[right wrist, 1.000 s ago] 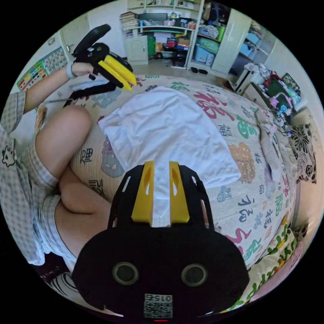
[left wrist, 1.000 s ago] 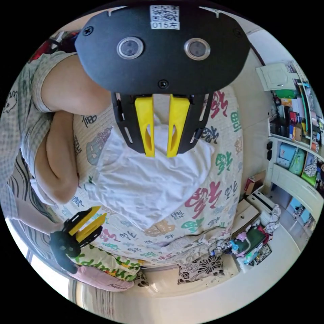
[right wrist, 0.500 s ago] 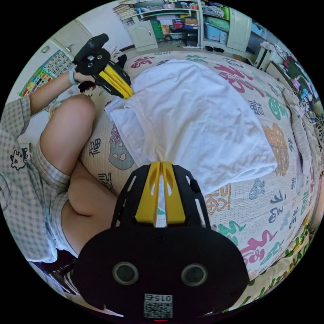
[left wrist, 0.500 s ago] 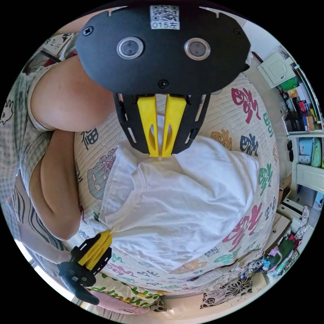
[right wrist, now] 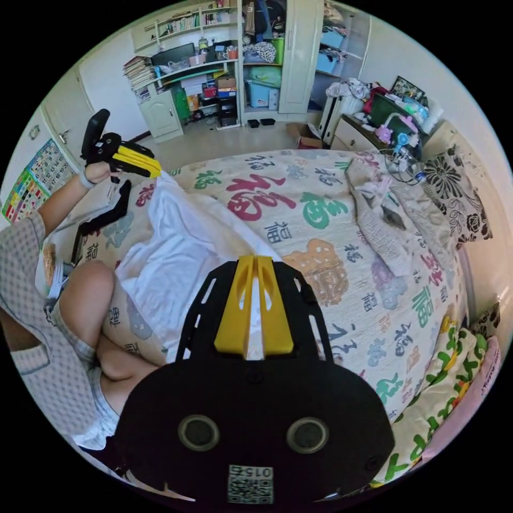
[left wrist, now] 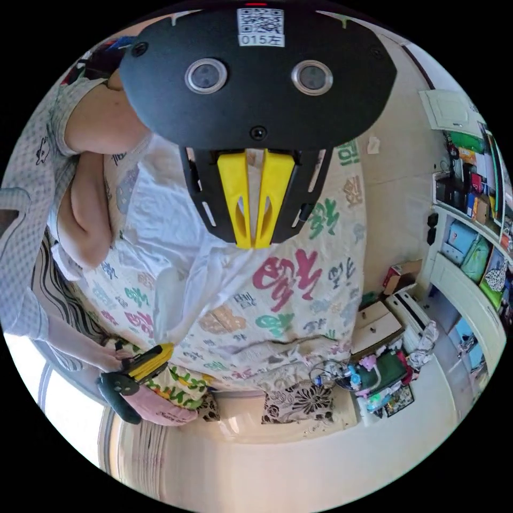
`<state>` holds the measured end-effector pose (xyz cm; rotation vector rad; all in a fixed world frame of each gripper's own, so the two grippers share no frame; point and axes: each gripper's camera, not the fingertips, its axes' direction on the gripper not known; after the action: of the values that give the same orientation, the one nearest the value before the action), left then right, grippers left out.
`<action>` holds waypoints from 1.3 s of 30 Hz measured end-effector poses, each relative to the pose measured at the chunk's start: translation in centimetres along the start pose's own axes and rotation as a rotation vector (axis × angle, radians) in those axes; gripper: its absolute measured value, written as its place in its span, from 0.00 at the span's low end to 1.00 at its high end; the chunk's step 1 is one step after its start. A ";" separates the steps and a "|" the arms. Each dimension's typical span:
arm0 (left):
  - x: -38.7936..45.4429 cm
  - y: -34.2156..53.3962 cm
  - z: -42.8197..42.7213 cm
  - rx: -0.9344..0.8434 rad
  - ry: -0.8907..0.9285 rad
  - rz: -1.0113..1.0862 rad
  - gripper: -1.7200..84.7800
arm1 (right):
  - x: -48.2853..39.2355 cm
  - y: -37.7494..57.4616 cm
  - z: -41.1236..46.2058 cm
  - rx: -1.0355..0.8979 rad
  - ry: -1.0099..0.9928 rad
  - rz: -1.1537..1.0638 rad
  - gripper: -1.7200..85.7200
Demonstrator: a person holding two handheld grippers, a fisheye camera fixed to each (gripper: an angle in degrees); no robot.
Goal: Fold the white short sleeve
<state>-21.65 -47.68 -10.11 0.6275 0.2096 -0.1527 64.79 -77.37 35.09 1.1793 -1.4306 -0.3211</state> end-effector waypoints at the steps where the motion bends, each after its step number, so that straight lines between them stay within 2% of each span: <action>1: -3.4 -2.6 -0.1 0.056 -0.076 -0.055 0.04 | 2.5 -3.3 -0.1 0.038 0.100 0.036 0.02; 3: -7.7 -5.1 -0.1 0.188 -0.182 -0.199 0.05 | 6.2 -7.2 0.5 0.086 0.204 0.140 0.03; 5: -10.3 -4.9 0.3 0.256 -0.276 -0.395 0.07 | 9.4 -8.7 1.3 0.079 0.174 0.290 0.06; 6: -11.1 -3.6 0.5 0.267 -0.264 -0.471 0.10 | 10.3 -7.7 1.5 0.096 0.092 0.331 0.08; 8: -11.2 0.1 0.8 0.276 -0.126 -0.475 0.11 | 9.9 -3.8 1.9 0.103 -0.062 0.302 0.10; 11: -8.4 9.5 1.6 0.119 0.011 -0.433 0.12 | 7.2 7.0 3.8 -0.064 -0.215 0.221 0.14; 13: -4.7 18.7 3.0 -0.069 0.157 -0.462 0.14 | 5.2 17.4 5.5 -0.217 -0.323 0.279 0.14; 15: -1.8 25.1 3.7 -0.188 0.244 -0.526 0.14 | 4.4 23.9 6.5 -0.310 -0.461 0.373 0.14; 16: 0.0 28.4 4.0 -0.245 0.292 -0.563 0.15 | 3.9 26.8 6.7 -0.324 -0.551 0.408 0.14; 19: 2.9 32.7 4.1 -0.272 0.374 -0.615 0.14 | 2.7 28.8 6.4 -0.340 -0.630 0.386 0.14; 21: 3.1 32.7 3.9 -0.284 0.328 -0.593 0.14 | 2.0 27.9 6.6 -0.362 -0.620 0.333 0.14; 23: 2.8 32.0 4.6 -0.336 0.362 -0.576 0.15 | 0.5 26.3 7.0 -0.406 -0.627 0.249 0.15; 27: 2.7 30.4 5.1 -0.418 0.334 -0.505 0.15 | -2.7 24.3 9.2 -0.585 -0.512 0.101 0.14; 29: 2.9 29.9 4.6 -0.359 0.386 -0.504 0.14 | -2.2 24.0 9.5 -0.621 -0.475 0.129 0.12; 35: 3.0 29.7 6.8 -0.461 0.328 -0.472 0.09 | 0.5 25.1 9.0 -0.638 -0.515 0.222 0.06; 37: 2.4 30.6 6.2 -0.426 0.401 -0.509 0.03 | 2.8 26.9 7.3 -0.560 -0.587 0.316 0.03; 39: 2.1 31.5 4.9 -0.384 0.399 -0.535 0.02 | 4.7 29.0 5.0 -0.468 -0.621 0.390 0.02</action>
<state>-12.47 -25.62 11.05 0.1996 0.7743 -0.4902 48.08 -70.15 58.73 0.4084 -1.9395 -0.7418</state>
